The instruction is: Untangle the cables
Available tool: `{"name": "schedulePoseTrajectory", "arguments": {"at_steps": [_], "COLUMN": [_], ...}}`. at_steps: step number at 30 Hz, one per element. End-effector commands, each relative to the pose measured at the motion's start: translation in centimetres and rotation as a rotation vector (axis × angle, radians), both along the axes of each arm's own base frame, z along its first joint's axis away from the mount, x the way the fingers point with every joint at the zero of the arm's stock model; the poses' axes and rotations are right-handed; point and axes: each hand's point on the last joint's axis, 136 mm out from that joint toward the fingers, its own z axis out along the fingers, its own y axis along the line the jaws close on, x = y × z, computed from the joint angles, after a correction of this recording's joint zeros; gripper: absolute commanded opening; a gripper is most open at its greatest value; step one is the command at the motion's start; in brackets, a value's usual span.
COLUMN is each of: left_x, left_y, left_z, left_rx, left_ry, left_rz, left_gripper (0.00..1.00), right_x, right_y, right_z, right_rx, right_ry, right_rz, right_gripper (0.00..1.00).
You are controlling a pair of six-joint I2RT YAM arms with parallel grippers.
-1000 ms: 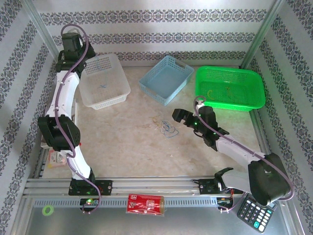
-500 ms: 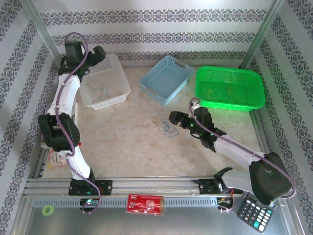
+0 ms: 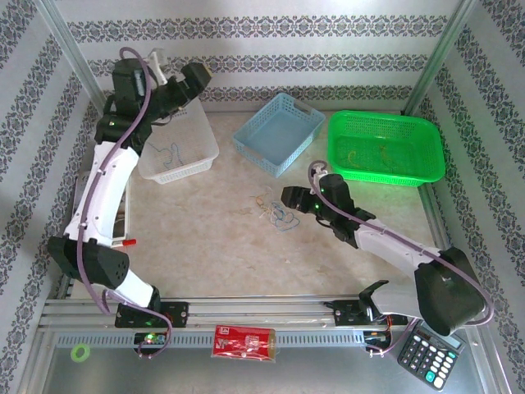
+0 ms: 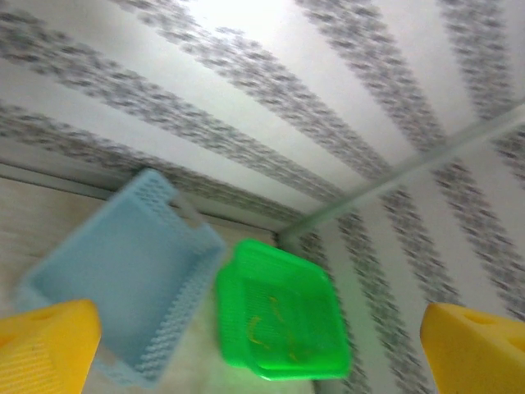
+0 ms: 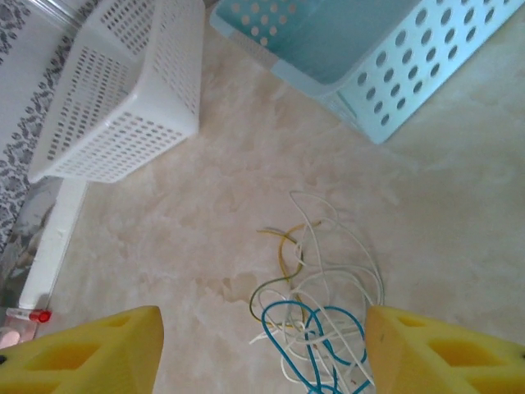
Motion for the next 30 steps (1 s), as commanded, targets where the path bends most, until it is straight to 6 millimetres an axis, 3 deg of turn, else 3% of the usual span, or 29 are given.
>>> {"name": "schedulePoseTrajectory", "arguments": {"at_steps": [1, 8, 14, 21, 27, 30], "left_x": [-1.9, -4.0, -5.3, -3.8, -5.3, -5.1], "left_y": [-2.3, -6.1, -8.3, -8.5, -9.0, -9.0], "left_z": [2.2, 4.8, 6.1, 6.7, 5.9, 6.1], "left_rx": [-0.118, -0.202, -0.205, -0.200, -0.205, -0.208], "left_ry": [0.032, -0.009, -0.060, -0.083, -0.075, -0.092], "left_rz": [-0.047, -0.090, -0.122, -0.108, -0.125, -0.118], "left_gripper": [1.00, 1.00, 1.00, 1.00, 1.00, 1.00], "right_x": [-0.5, -1.9, -2.6, -2.7, -2.8, -2.9], "right_y": [0.7, 0.8, -1.5, -3.3, -3.4, -3.3], "right_z": [-1.0, -4.2, -6.4, -8.5, -9.9, -10.6], "right_rx": [-0.043, -0.076, -0.139, -0.177, -0.185, -0.193], "right_ry": [0.006, 0.069, 0.106, 0.181, 0.231, 0.256], "right_rz": [0.055, 0.094, 0.036, -0.029, -0.039, -0.043], "right_gripper": [0.63, 0.60, 0.58, 0.47, 0.42, 0.39]}}
